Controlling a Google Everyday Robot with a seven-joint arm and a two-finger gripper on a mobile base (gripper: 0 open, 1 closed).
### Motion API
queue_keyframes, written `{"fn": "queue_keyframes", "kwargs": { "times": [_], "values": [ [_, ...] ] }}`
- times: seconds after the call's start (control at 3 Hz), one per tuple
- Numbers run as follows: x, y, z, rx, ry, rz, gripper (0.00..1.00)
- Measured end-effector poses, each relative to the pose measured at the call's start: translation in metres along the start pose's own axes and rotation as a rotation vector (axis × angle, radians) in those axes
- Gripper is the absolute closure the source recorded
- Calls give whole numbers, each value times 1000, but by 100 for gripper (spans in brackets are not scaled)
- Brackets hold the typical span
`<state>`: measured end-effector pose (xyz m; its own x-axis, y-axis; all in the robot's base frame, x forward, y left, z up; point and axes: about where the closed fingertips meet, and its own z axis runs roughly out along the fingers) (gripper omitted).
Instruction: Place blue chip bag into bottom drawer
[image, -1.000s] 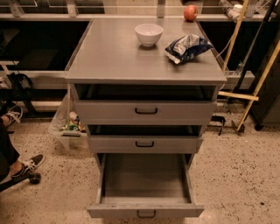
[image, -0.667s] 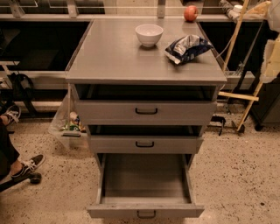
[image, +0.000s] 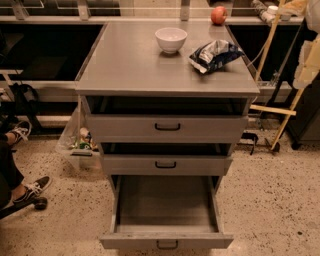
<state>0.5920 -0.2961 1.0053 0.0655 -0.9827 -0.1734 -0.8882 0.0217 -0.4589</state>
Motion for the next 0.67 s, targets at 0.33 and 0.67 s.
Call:
{"fn": "queue_keyframes", "kwargs": {
  "times": [0.33,0.67],
  "values": [
    [-10,-28,34,-12,-78,17,0],
    [-24,-52,89,-75,-153,70,0]
  ]
}}
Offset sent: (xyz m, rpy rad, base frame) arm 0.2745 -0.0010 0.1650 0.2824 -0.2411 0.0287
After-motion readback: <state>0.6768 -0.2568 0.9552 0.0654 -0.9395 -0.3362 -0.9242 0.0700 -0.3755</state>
